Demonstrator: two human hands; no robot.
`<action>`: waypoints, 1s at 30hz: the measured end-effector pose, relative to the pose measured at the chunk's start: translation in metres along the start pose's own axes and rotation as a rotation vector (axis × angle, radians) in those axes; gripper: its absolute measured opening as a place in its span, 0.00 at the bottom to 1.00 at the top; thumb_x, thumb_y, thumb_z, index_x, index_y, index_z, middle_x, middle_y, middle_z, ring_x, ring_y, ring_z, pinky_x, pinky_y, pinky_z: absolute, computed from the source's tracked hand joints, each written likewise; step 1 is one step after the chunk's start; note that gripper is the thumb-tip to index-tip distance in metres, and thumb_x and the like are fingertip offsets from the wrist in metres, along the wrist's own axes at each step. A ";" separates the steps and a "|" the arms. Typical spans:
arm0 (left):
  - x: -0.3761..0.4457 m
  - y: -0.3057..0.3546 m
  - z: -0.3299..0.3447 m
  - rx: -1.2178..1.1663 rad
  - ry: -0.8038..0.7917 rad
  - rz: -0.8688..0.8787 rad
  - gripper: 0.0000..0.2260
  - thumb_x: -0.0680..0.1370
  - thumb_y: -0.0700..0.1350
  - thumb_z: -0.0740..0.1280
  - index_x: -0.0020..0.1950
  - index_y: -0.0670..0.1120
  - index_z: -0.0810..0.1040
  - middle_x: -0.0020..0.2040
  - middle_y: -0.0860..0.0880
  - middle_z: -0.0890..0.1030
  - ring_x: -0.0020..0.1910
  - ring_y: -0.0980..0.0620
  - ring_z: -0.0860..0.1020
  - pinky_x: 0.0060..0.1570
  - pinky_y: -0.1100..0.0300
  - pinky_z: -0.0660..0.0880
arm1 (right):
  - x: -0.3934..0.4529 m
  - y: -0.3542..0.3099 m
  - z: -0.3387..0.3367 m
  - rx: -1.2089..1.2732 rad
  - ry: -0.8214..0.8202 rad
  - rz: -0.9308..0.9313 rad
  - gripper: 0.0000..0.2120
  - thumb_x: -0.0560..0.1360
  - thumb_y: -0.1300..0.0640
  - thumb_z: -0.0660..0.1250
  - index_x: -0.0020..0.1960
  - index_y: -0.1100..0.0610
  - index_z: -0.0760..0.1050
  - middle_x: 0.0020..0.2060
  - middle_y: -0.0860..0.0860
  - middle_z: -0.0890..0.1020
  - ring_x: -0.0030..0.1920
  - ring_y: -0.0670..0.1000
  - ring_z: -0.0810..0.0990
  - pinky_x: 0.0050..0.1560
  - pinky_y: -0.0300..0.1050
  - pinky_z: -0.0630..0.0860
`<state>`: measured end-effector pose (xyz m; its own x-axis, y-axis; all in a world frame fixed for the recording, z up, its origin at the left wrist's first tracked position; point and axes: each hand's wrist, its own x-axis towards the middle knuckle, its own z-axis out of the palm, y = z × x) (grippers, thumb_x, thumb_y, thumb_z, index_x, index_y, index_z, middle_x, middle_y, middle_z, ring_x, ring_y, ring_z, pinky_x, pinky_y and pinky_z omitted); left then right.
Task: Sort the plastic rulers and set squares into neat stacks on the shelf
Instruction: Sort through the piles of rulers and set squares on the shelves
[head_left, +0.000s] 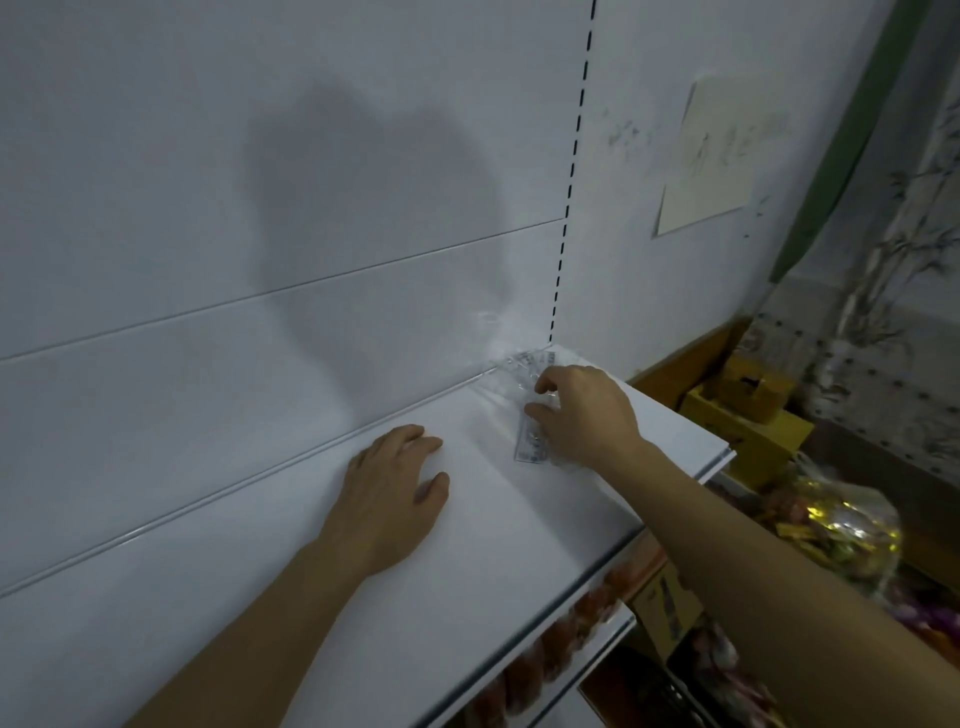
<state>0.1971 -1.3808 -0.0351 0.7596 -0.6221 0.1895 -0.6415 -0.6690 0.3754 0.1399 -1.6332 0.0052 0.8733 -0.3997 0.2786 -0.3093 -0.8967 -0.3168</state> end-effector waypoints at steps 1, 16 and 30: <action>-0.001 0.000 0.000 -0.008 -0.003 -0.002 0.33 0.73 0.65 0.48 0.72 0.51 0.72 0.74 0.53 0.68 0.73 0.54 0.65 0.74 0.52 0.61 | -0.003 0.001 -0.003 0.007 0.016 -0.027 0.14 0.78 0.45 0.68 0.58 0.51 0.80 0.52 0.50 0.84 0.54 0.53 0.78 0.49 0.45 0.73; -0.080 -0.027 -0.073 0.159 0.026 -0.005 0.28 0.77 0.62 0.52 0.69 0.48 0.75 0.72 0.48 0.72 0.71 0.48 0.69 0.72 0.52 0.64 | -0.092 -0.071 -0.039 0.031 -0.137 -0.432 0.16 0.80 0.44 0.65 0.65 0.48 0.75 0.59 0.47 0.80 0.62 0.51 0.73 0.61 0.50 0.73; -0.445 -0.167 -0.252 0.275 0.262 -0.492 0.27 0.82 0.57 0.58 0.79 0.45 0.62 0.77 0.48 0.66 0.76 0.48 0.64 0.74 0.53 0.60 | -0.264 -0.409 -0.010 0.192 -0.340 -0.982 0.18 0.81 0.43 0.63 0.69 0.47 0.71 0.62 0.47 0.78 0.66 0.50 0.71 0.66 0.51 0.70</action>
<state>-0.0071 -0.8896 0.0464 0.9520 -0.1169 0.2830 -0.1867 -0.9541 0.2341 0.0323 -1.1631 0.0698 0.7763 0.5864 0.2313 0.6295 -0.7401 -0.2367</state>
